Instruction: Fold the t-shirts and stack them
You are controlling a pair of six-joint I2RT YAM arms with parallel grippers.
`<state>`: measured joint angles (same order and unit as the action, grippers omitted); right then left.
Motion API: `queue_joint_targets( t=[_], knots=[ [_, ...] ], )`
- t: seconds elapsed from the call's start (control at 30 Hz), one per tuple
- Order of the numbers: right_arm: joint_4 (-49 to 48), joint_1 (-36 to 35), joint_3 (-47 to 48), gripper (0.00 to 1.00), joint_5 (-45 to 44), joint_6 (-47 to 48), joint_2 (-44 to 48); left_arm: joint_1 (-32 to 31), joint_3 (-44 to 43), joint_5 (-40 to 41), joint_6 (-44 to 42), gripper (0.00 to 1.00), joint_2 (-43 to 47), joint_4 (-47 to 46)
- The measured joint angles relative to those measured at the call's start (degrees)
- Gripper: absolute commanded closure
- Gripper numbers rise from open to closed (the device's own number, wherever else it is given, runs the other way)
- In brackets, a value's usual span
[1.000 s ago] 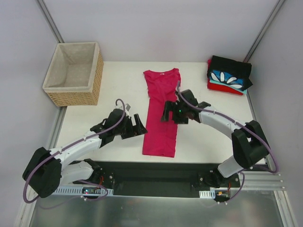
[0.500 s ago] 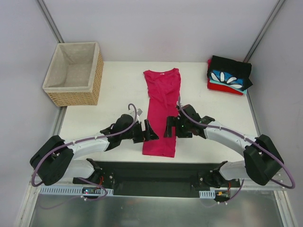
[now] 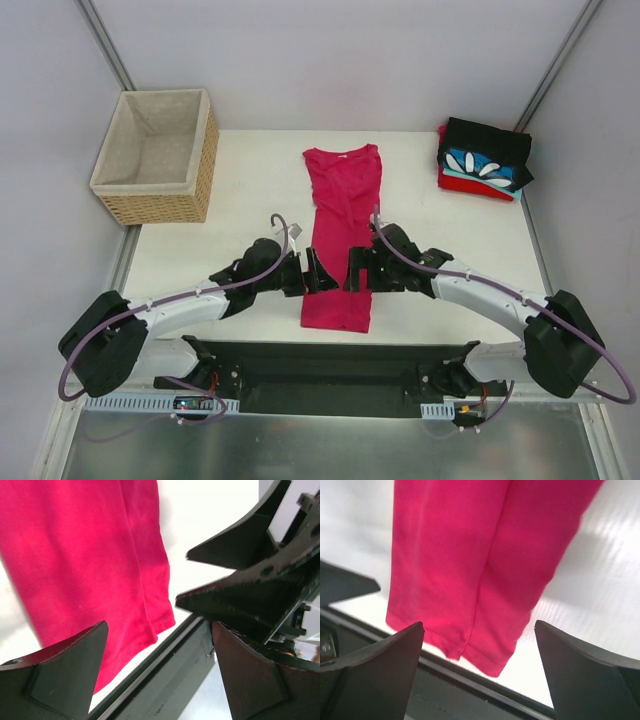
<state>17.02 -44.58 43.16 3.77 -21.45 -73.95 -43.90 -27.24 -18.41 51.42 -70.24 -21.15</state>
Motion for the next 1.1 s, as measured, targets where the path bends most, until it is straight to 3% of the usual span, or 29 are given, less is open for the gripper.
queue_joint_targets(
  t=[0.23,0.47,0.77,1.1],
  knots=[
    [2.12,8.07,13.81,0.03,-5.09,2.73,-7.50,5.35,-9.66,0.94,-4.98,0.14,-1.95,4.81],
    [-2.21,15.52,29.55,0.03,-3.76,4.17,-20.76,14.49,-21.81,-1.11,-7.10,0.15,-12.44,2.27],
    [-10.82,21.94,44.33,0.02,8.63,1.62,-43.15,18.73,-19.71,-6.62,-5.03,0.15,-20.00,-1.36],
    [-20.76,24.09,58.03,0.03,18.03,-4.35,-55.25,20.33,-17.53,-8.28,-5.16,0.15,-19.26,-2.16]
  ],
)
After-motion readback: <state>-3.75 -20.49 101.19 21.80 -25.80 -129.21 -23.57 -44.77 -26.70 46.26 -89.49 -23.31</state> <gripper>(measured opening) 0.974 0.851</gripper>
